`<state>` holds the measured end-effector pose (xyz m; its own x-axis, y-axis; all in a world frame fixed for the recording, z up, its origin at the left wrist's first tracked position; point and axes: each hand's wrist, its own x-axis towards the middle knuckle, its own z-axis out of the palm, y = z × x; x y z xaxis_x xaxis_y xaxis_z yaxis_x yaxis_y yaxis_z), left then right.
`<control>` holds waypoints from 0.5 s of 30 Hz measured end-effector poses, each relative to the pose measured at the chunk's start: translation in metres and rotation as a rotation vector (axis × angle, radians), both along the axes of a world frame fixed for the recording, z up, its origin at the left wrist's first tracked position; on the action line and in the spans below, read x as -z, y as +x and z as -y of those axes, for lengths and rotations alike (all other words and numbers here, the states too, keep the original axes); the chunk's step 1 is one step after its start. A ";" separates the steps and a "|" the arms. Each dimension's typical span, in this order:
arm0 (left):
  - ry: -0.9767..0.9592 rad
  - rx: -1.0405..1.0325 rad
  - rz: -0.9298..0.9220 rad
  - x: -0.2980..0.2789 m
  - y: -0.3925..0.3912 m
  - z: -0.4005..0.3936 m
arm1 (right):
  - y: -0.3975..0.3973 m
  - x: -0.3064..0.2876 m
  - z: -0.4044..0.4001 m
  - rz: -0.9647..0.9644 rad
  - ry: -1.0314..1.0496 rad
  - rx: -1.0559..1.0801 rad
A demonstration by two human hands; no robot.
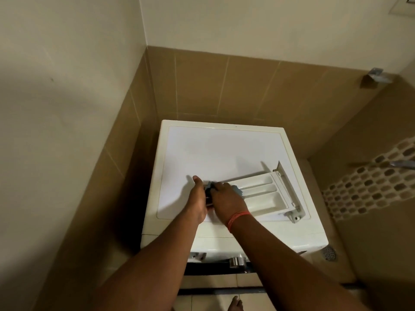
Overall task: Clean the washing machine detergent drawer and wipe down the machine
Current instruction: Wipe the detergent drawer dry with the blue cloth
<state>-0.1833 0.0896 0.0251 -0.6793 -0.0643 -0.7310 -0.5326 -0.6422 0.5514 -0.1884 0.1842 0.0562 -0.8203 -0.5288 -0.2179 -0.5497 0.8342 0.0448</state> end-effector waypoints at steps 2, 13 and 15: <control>-0.022 -0.032 0.019 0.002 0.000 -0.003 | 0.004 -0.008 -0.005 0.052 -0.023 -0.039; -0.300 0.050 0.101 -0.010 -0.004 -0.021 | -0.078 -0.071 -0.190 0.238 -0.515 1.008; -0.371 0.022 0.127 -0.010 -0.005 -0.025 | -0.087 -0.063 -0.204 0.441 -0.592 1.037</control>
